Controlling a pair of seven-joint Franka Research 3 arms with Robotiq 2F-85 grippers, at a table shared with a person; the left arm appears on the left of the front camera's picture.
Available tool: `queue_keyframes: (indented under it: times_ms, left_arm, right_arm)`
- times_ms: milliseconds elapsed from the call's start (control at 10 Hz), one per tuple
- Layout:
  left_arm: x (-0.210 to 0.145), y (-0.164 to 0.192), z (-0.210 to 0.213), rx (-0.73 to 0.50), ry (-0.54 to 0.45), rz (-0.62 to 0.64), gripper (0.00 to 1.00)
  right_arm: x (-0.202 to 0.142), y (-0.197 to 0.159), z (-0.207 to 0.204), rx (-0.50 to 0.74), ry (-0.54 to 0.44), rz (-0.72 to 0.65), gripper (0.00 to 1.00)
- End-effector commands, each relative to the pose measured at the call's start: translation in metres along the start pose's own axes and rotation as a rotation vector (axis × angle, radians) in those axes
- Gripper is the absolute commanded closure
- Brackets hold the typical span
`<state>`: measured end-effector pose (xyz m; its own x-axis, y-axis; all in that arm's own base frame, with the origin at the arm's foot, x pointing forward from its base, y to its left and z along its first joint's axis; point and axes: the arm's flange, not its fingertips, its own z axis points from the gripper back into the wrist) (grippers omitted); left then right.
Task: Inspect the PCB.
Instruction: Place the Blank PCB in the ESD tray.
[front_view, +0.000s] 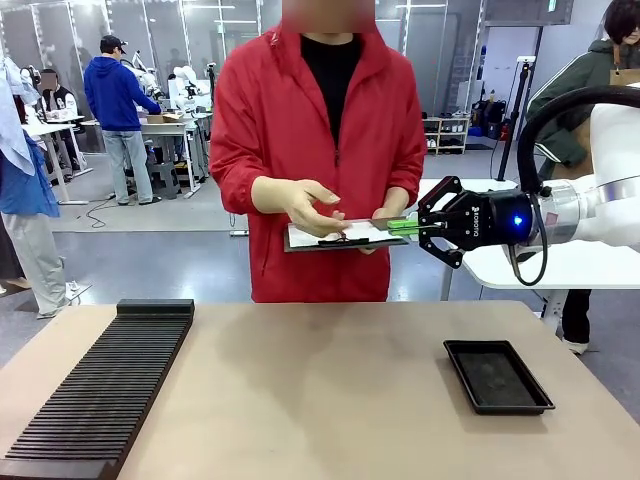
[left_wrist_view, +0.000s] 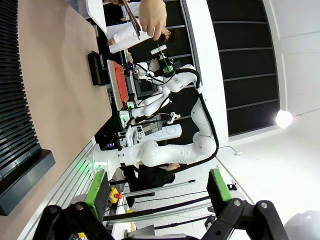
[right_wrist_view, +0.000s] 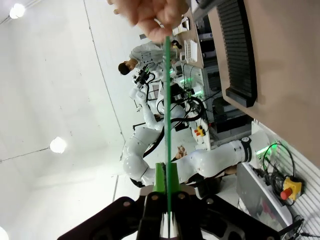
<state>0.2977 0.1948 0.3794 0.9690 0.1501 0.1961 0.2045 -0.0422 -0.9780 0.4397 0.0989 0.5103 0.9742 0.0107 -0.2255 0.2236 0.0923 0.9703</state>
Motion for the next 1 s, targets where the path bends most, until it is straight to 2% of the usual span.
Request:
queue_keyframes:
  times_ms: [0,100,300,800,900]
  left_arm:
    - [-0.002,-0.004,-0.001,0.02,0.002,0.011,0.0]
    - [-0.002,-0.004,-0.001,0.02,0.002,0.011,0.0]
    - [-0.002,-0.004,-0.001,0.02,0.002,0.011,0.0]
    - [-0.002,-0.004,-0.001,0.02,0.002,0.011,0.0]
    - [-0.002,-0.004,-0.001,0.02,0.002,0.011,0.0]
  right_arm:
    - [-0.035,0.028,0.016,-0.076,-0.089,0.112,0.97]
    - [-0.046,0.034,0.029,-0.123,-0.13,0.161,0.97]
    - [-0.044,0.019,0.045,-0.25,-0.142,0.183,0.97]
    - [-0.024,-0.047,0.094,-0.544,-0.216,0.229,0.97]
    - [-0.017,-0.059,0.101,-0.567,-0.193,0.224,0.97]
